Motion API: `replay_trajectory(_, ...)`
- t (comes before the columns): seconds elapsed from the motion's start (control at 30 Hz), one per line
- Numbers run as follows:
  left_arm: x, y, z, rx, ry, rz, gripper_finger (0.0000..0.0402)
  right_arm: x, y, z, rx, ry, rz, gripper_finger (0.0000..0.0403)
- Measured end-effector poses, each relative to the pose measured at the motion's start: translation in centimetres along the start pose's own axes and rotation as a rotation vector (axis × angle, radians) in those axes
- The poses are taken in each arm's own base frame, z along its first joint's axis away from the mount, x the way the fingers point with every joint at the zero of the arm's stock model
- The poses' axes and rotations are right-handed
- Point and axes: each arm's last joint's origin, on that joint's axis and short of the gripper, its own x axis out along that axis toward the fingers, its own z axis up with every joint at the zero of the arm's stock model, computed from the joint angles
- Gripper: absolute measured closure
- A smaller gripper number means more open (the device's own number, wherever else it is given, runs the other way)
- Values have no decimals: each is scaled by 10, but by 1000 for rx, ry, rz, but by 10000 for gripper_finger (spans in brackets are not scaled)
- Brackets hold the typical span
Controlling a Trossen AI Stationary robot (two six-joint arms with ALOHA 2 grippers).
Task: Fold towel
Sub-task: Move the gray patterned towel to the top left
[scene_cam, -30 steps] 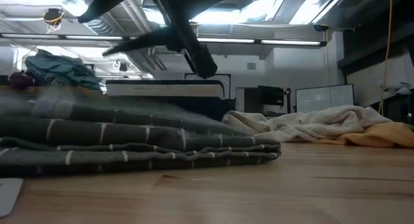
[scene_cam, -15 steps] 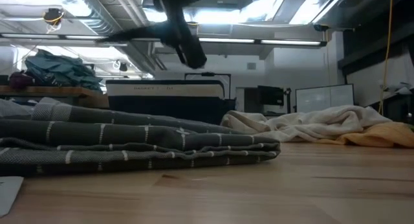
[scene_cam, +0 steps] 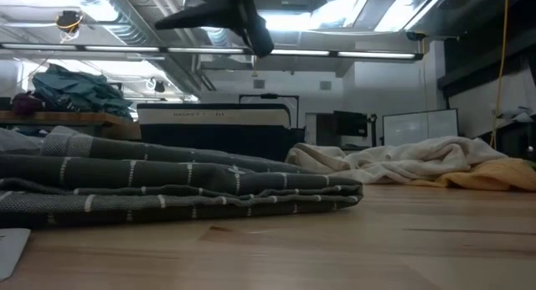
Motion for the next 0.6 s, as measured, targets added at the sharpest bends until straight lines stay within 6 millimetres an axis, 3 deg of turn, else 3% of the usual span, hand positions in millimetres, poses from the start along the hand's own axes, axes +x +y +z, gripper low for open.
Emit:
replay_trajectory(0.3, 28, -19, 3, -132, 63, 68, 265, -3, -16, -13, -256, 158, -152, 155)
replay_trajectory(0.6, 85, -50, 10, -101, 102, 155, 265, -9, -30, -22, -564, 320, -250, 155)
